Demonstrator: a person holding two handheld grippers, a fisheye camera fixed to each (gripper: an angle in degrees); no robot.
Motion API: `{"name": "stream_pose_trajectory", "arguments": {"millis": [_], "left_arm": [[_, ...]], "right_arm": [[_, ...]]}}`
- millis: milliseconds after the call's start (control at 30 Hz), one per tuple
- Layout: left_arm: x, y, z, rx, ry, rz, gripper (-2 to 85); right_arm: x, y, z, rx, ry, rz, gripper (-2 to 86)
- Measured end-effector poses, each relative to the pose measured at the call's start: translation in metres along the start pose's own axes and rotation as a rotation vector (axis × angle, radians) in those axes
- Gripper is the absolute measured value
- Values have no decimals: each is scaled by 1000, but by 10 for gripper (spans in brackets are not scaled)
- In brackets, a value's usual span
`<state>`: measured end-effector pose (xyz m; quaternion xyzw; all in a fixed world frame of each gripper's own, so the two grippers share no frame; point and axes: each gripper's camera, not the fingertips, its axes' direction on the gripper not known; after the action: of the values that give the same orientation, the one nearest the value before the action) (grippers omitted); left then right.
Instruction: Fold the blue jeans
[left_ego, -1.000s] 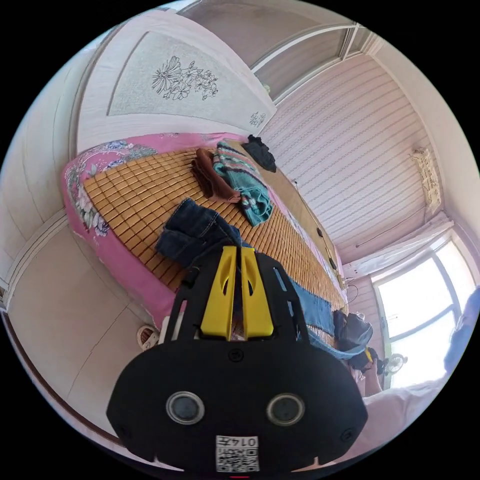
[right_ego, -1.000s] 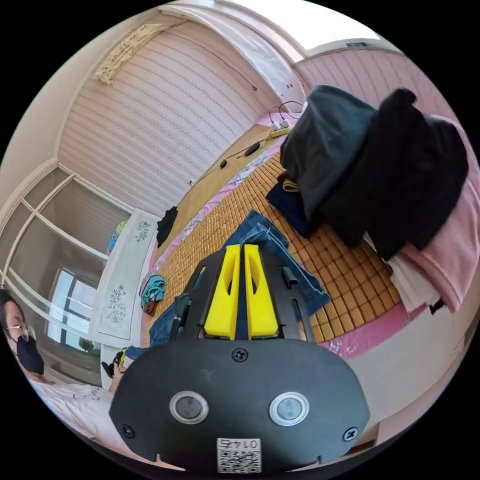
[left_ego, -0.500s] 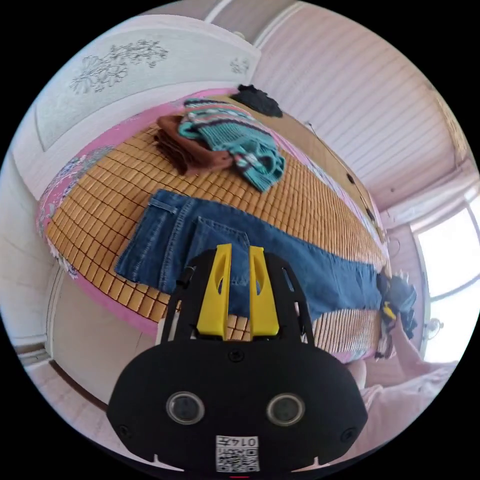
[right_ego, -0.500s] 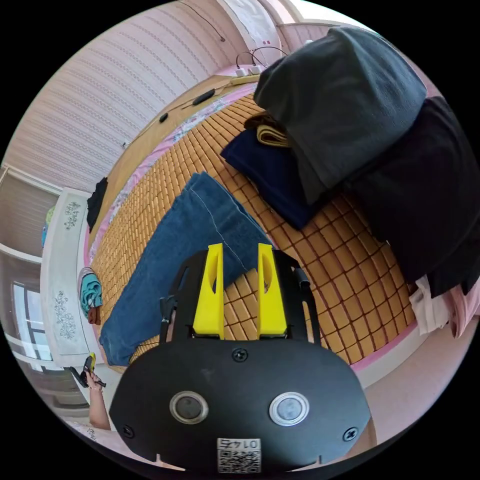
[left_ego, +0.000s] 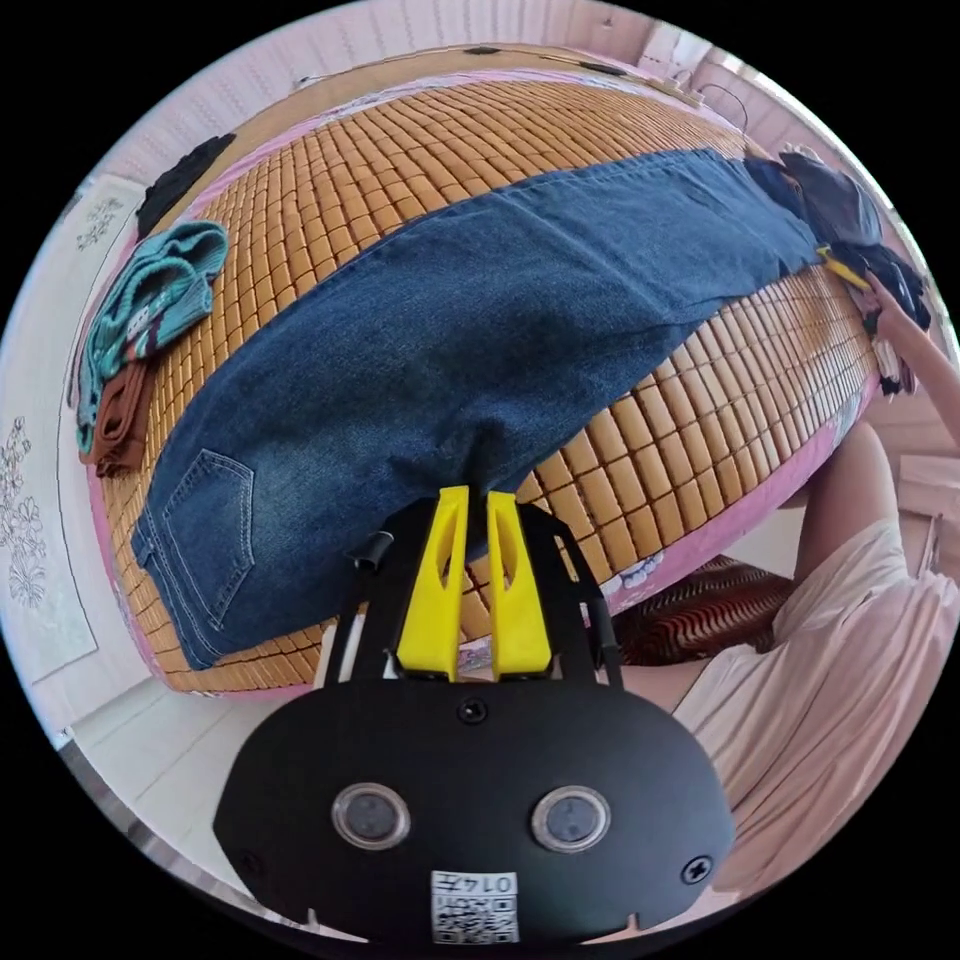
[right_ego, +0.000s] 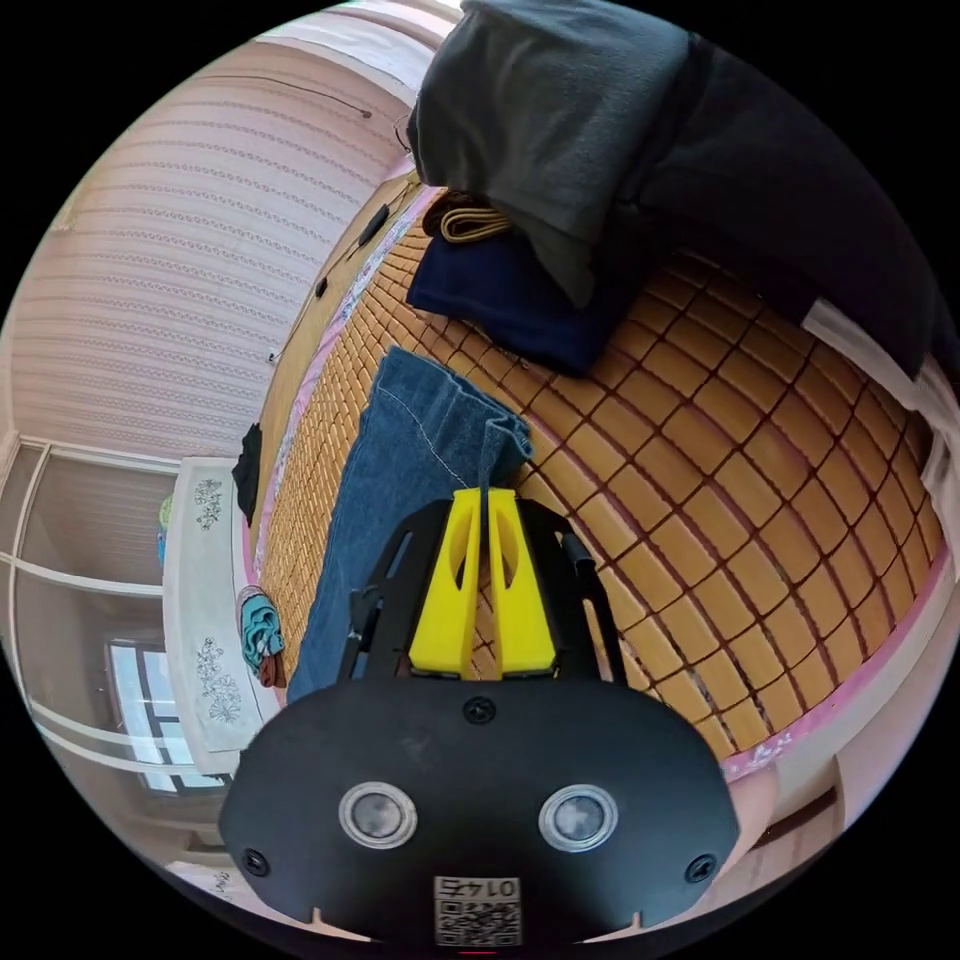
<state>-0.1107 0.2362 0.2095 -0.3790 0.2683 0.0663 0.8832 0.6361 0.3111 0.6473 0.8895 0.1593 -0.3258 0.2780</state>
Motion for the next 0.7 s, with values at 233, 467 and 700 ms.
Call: {"name": "stream_pose_trajectory", "arguments": {"millis": [233,467,700], "left_arm": [[52,-3,36,-134,12,117,15],[98,-12,23,-51,-7,197,19],[180,-94,3,244,-38,422,35]], "right_arm": [[47,102,-68,-96,95,-60,7],[76,156,-130,-17,117,26,19],[-2,108,-111,62,362,-291,66]]}}
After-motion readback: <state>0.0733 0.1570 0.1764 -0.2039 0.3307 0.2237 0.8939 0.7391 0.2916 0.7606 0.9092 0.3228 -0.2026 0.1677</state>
